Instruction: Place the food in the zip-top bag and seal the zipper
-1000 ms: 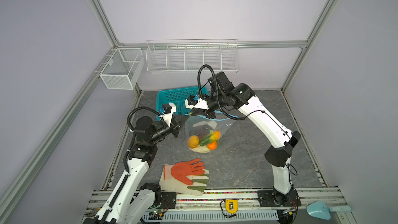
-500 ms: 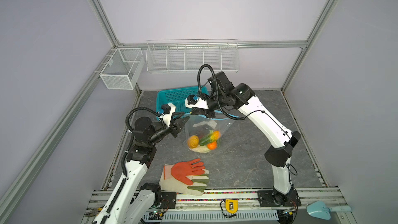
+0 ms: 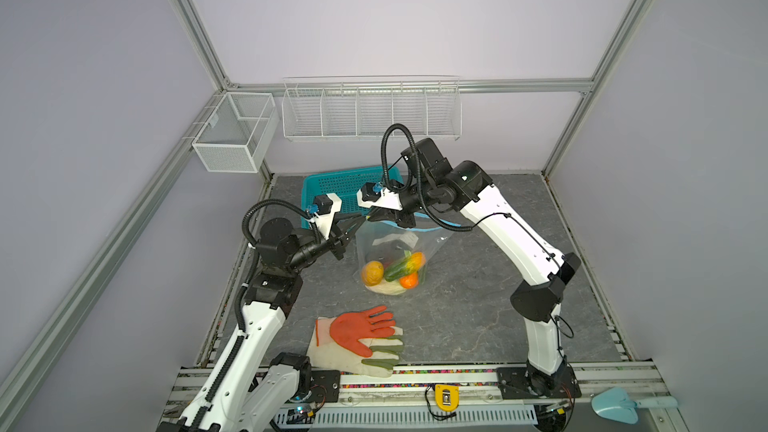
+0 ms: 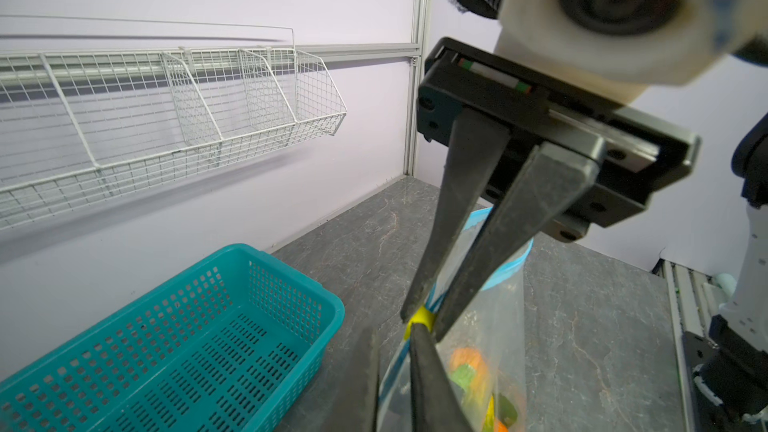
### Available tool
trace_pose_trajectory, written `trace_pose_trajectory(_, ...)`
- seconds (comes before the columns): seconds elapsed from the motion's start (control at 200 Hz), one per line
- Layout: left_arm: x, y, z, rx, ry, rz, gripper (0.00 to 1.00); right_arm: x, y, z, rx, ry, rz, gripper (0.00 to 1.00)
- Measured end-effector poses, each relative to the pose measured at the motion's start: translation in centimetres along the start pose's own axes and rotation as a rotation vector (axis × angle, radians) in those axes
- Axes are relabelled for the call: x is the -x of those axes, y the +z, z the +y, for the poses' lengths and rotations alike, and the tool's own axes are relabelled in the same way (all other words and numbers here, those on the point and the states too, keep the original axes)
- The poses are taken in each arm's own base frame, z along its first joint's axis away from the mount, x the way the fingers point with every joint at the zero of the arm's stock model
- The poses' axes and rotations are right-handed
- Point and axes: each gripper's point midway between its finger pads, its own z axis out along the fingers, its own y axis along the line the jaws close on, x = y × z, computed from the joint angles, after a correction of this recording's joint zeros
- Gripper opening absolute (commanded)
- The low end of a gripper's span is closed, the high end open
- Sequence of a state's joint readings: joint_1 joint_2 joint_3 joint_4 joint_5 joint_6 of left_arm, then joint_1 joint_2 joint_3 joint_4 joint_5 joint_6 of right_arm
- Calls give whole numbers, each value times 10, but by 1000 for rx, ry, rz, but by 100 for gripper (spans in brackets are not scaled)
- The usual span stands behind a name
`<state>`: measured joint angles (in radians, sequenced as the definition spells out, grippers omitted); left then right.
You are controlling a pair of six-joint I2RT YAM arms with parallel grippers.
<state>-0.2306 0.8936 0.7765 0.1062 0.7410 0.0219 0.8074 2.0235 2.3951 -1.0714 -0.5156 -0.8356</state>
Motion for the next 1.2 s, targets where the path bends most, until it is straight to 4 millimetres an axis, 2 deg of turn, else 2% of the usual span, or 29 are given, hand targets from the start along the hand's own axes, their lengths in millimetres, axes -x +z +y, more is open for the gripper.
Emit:
trace_pose_trajectory(0.02,0,0,-1,-4,2,-1,0,0,0,-1,-2,1,0,6)
trace_pose_trajectory(0.385,2,-4,-2,15,2,-6,0,1,0,-1,-4,2,-5,6)
trace_pose_trajectory(0.63,1,-5,6,79,0,-7,0,-2,-1,-5,-24,9,11,6)
trace_pose_trajectory(1.2,-11,-17,60,402,-53,31,0,-28,-4,-19,-72,53,89,6)
